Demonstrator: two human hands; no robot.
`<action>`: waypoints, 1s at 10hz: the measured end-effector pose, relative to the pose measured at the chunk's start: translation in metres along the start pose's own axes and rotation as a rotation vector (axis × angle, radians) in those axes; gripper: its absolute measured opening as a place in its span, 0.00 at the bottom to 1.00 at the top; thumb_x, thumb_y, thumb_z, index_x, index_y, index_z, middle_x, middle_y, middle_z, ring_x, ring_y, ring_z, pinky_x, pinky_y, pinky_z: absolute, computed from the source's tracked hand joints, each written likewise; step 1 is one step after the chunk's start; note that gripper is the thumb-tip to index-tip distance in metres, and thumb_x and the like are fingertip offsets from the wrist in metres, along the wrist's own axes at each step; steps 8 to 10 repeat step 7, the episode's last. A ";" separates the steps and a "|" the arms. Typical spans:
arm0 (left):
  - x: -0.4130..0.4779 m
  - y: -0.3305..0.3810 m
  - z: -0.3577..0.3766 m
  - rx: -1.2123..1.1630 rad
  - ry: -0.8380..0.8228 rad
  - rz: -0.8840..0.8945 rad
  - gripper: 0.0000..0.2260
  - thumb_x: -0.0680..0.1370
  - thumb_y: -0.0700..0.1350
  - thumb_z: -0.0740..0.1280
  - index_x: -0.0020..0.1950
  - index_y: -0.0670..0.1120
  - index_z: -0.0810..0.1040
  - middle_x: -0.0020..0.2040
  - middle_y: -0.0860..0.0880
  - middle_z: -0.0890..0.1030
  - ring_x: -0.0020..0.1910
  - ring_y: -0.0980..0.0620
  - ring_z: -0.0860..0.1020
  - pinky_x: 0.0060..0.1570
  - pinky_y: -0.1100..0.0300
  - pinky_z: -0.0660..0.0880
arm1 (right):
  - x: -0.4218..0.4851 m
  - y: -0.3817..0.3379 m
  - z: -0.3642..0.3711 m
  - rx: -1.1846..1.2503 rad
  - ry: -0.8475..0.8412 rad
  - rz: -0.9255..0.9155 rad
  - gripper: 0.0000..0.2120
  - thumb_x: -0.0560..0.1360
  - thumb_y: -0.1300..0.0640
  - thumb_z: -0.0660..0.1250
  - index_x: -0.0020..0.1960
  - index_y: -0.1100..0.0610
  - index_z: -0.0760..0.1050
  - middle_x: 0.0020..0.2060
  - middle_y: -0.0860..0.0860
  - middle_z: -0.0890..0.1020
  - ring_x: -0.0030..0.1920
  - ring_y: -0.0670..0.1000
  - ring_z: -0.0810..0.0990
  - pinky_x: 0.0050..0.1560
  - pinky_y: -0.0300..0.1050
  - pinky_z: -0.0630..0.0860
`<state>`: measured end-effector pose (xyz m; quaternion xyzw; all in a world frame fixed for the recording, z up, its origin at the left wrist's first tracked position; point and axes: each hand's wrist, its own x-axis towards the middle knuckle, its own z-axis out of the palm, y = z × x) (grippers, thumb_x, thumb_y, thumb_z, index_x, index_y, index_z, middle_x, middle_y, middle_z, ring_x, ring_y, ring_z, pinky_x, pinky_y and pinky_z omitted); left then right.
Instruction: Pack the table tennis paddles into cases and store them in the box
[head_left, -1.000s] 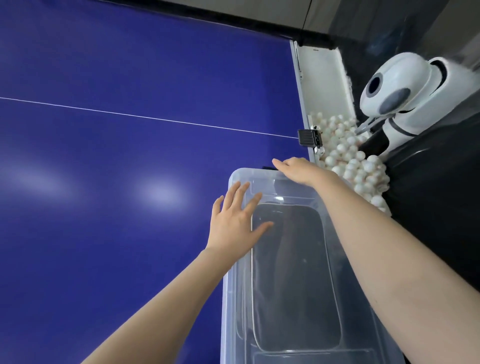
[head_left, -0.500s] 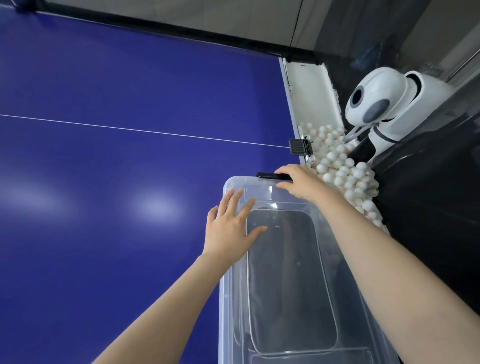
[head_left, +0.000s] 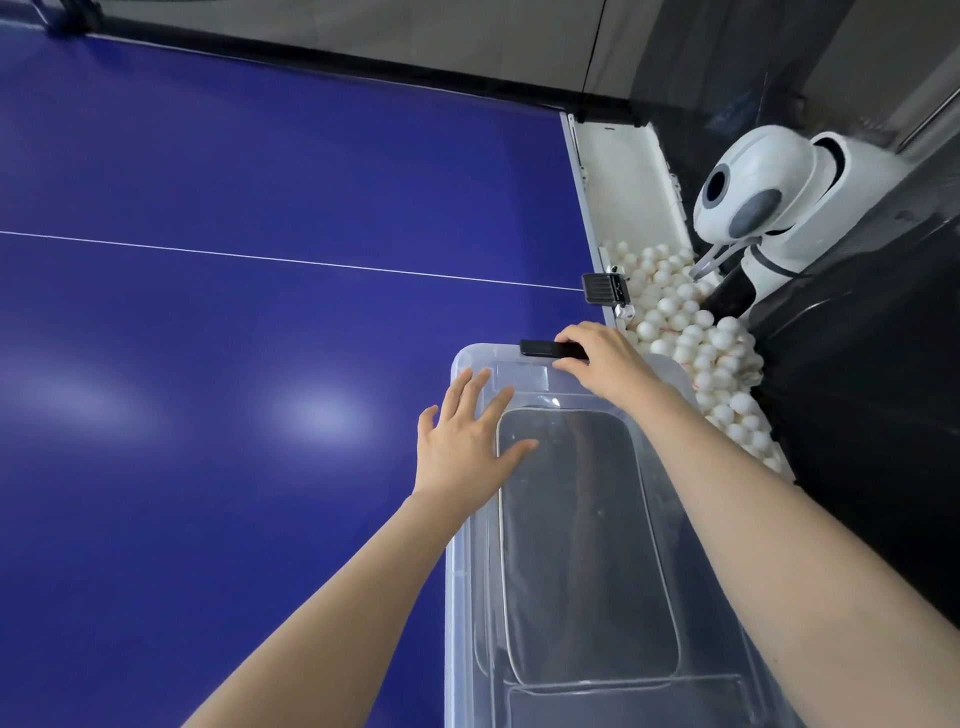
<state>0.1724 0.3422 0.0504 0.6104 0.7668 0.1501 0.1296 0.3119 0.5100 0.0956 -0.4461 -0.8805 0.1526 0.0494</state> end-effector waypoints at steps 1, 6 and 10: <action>0.000 0.000 0.001 0.000 -0.002 0.000 0.30 0.76 0.68 0.54 0.75 0.60 0.58 0.79 0.55 0.51 0.78 0.53 0.44 0.71 0.46 0.56 | -0.007 -0.001 0.003 0.005 -0.012 0.011 0.15 0.77 0.59 0.65 0.64 0.60 0.72 0.57 0.55 0.77 0.59 0.56 0.74 0.59 0.47 0.70; -0.007 0.006 -0.015 0.092 -0.072 0.074 0.34 0.79 0.64 0.49 0.79 0.50 0.41 0.80 0.49 0.43 0.78 0.48 0.41 0.74 0.50 0.49 | -0.060 -0.010 0.003 -0.062 -0.078 0.038 0.24 0.82 0.56 0.56 0.76 0.58 0.56 0.76 0.52 0.58 0.76 0.52 0.54 0.73 0.47 0.54; -0.017 0.001 -0.026 0.128 -0.069 0.024 0.33 0.80 0.63 0.48 0.79 0.48 0.42 0.80 0.49 0.42 0.78 0.49 0.43 0.74 0.52 0.50 | -0.076 -0.013 0.000 -0.050 -0.090 0.040 0.24 0.82 0.57 0.56 0.76 0.58 0.56 0.75 0.52 0.59 0.75 0.54 0.57 0.73 0.49 0.58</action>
